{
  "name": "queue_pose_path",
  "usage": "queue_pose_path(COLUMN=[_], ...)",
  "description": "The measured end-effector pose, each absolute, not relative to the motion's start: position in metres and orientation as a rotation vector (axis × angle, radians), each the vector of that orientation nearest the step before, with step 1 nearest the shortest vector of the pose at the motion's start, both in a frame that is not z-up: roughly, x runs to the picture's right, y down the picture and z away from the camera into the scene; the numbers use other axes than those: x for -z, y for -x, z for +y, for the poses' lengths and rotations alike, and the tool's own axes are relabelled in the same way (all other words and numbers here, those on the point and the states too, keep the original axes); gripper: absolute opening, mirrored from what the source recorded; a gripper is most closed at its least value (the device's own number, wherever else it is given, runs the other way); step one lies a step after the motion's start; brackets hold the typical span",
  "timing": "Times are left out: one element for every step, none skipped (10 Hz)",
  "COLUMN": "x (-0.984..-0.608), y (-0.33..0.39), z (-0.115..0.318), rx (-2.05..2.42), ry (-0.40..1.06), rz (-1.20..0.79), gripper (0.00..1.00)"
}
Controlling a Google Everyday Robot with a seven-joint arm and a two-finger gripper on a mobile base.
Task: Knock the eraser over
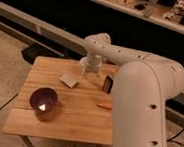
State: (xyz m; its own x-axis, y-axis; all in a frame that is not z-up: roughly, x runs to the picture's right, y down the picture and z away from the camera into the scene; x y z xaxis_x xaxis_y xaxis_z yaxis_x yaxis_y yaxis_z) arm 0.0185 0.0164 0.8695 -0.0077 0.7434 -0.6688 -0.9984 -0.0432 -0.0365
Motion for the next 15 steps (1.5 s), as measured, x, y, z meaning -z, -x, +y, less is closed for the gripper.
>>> queue_pose_path(x=[-0.879,-0.888,-0.894,-0.902,-0.906,-0.910,-0.914,-0.915,-0.915,-0.914,-0.914,-0.914,-0.914,-0.912,-0.909], y=[-0.027,-0.036,-0.043,-0.052,-0.057,-0.065,-0.081,-0.090,-0.105,-0.108,-0.105,-0.095,-0.073,-0.056,-0.044], z=[0.017,0.017,0.019,0.022,0.025,0.028,0.031,0.032,0.028,0.021,0.019,0.018,0.019,0.018,0.017], rx=[-1.523,-1.528,-1.532,-1.537,-1.540,-1.542,-1.524,-1.494,-1.425,-1.359,-1.336,-1.321,-1.335,-1.362,-1.387], ry=[0.626,0.637,0.647,0.660,0.666,0.671,0.646,0.610,0.527,0.466,0.453,0.458,0.506,0.555,0.591], rz=[0.554,0.573,0.589,0.612,0.628,0.654,0.712,0.757,0.828,0.874,0.885,0.883,0.847,0.803,0.772], gripper=[0.65,0.65,0.65,0.65,0.65,0.65,0.65,0.65,0.65,0.65,0.65,0.65,0.65,0.65,0.65])
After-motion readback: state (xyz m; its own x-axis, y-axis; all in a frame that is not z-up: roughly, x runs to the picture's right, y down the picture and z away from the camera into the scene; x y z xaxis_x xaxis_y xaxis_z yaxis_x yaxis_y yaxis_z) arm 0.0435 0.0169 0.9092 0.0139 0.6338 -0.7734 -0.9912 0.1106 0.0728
